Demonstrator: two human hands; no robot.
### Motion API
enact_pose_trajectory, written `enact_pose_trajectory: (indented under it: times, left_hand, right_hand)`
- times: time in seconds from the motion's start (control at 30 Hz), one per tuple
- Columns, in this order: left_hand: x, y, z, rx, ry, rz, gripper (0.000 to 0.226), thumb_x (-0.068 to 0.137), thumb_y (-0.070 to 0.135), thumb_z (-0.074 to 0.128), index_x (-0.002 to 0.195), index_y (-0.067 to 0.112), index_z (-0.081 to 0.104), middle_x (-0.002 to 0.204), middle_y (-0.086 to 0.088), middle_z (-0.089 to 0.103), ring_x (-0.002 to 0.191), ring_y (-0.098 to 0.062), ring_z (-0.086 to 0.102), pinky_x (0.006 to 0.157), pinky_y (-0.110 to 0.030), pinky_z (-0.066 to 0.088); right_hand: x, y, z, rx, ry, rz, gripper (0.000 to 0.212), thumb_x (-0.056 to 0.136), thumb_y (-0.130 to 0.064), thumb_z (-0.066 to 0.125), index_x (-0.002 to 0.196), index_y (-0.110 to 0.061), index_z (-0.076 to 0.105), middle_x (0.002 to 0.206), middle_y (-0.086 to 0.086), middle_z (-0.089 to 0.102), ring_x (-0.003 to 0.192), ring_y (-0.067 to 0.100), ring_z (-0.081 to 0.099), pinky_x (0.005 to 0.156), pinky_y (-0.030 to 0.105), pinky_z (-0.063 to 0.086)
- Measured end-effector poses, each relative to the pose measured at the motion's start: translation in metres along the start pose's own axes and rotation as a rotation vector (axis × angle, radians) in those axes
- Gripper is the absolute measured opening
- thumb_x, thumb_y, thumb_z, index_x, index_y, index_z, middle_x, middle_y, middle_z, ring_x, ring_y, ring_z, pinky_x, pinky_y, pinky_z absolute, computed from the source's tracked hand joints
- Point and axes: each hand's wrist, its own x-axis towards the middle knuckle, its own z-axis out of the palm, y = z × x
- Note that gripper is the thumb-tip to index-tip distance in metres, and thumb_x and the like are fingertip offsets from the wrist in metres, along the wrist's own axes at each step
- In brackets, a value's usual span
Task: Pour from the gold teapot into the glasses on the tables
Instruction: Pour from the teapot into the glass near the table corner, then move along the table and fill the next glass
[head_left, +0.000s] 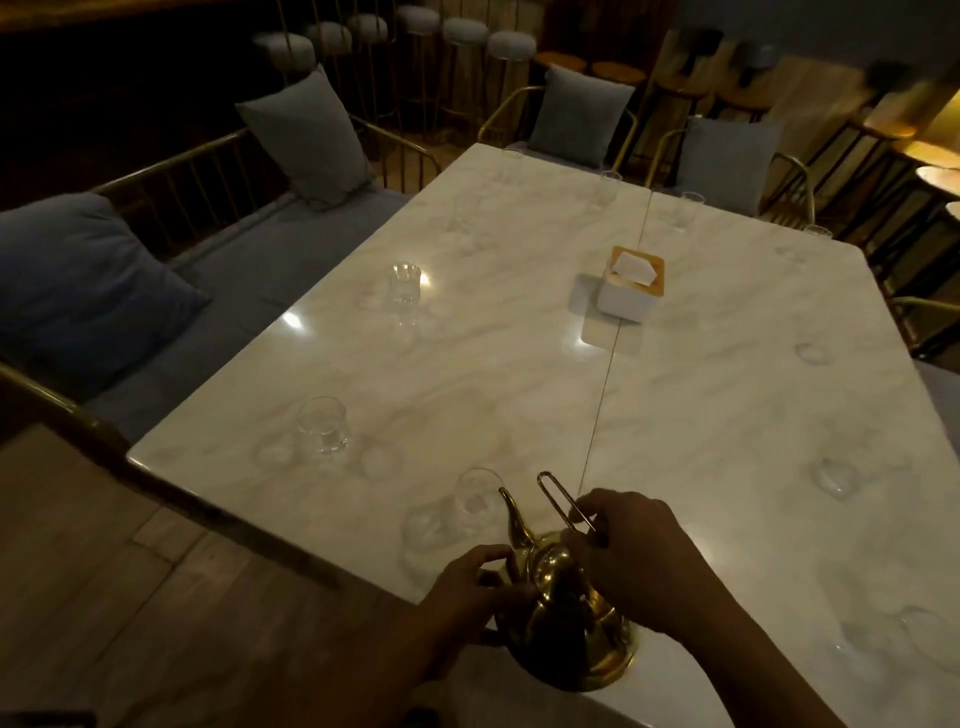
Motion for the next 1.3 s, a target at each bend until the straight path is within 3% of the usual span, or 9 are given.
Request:
enact_pose_trajectory:
  times: [0.17,0.47,0.8,1.0,1.1,1.2,1.3]
  left_hand:
    - [0.003,0.001,-0.003,0.031,0.027,0.041,0.063,0.070,0.011,0.086,0.123,0.030,0.058,0.120,-0.006,0.065,0.106,-0.025,0.067,0.079,-0.045,0.062]
    - [0.002,0.019,0.015,0.123,-0.096,0.067,0.060,0.068,0.014,0.088,0.116,0.030,0.057,0.120,-0.010,0.061,0.105,-0.027,0.067,0.077,-0.045,0.062]
    - [-0.001,0.015,0.106,0.146,-0.158,0.078,0.062,0.068,0.021,0.089,0.117,0.029,0.052,0.123,-0.013,0.056,0.106,-0.030,0.066,0.082,-0.052,0.061]
    - [-0.002,-0.002,0.187,0.016,-0.070,0.093,0.072,0.059,0.028,0.090,0.119,0.028,0.052,0.125,-0.013,0.055,0.107,-0.031,0.065,0.081,-0.047,0.061]
    - [0.003,-0.011,0.221,-0.048,-0.014,0.105,0.067,0.063,0.029,0.089,0.120,0.028,0.053,0.127,-0.013,0.054,0.110,-0.031,0.063,0.081,-0.046,0.061]
    - [0.011,-0.018,0.248,-0.102,0.040,0.094,0.059,0.071,0.030,0.086,0.121,0.028,0.055,0.126,-0.013,0.058,0.112,-0.031,0.063,0.086,-0.052,0.059]
    - [0.017,-0.023,0.268,-0.158,0.058,0.093,0.049,0.079,0.029,0.079,0.122,0.029,0.055,0.122,-0.012,0.064,0.110,-0.029,0.066,0.089,-0.052,0.057]
  right_hand:
    - [-0.013,0.012,0.003,0.001,0.024,0.016,0.027,0.092,-0.037,0.068,0.115,-0.023,0.065,0.085,-0.013,0.060,0.072,0.003,0.060,0.057,0.011,0.042]
    - [-0.037,0.031,-0.022,0.000,0.078,0.027,0.014,0.089,-0.038,0.071,0.100,-0.032,0.064,0.076,-0.015,0.059,0.065,-0.001,0.056,0.053,0.010,0.037]
    - [-0.063,0.101,-0.082,-0.035,0.109,-0.057,0.015,0.085,-0.038,0.077,0.095,-0.036,0.066,0.070,-0.013,0.064,0.062,-0.001,0.061,0.051,0.012,0.042]
    - [-0.064,0.170,-0.114,0.011,0.081,-0.160,0.023,0.088,-0.032,0.075,0.111,-0.032,0.069,0.075,-0.013,0.066,0.063,-0.002,0.061,0.054,0.010,0.043]
    - [-0.061,0.197,-0.124,0.042,0.078,-0.198,0.029,0.091,-0.031,0.072,0.119,-0.030,0.068,0.080,-0.017,0.062,0.067,-0.004,0.059,0.056,0.007,0.040]
    - [-0.059,0.215,-0.128,0.070,0.065,-0.243,0.035,0.092,-0.028,0.070,0.127,-0.026,0.066,0.094,-0.008,0.070,0.079,0.003,0.062,0.068,0.008,0.044]
    - [-0.057,0.227,-0.131,0.063,0.062,-0.277,0.039,0.093,-0.029,0.068,0.132,-0.025,0.064,0.110,0.000,0.075,0.083,0.004,0.062,0.072,0.009,0.044]
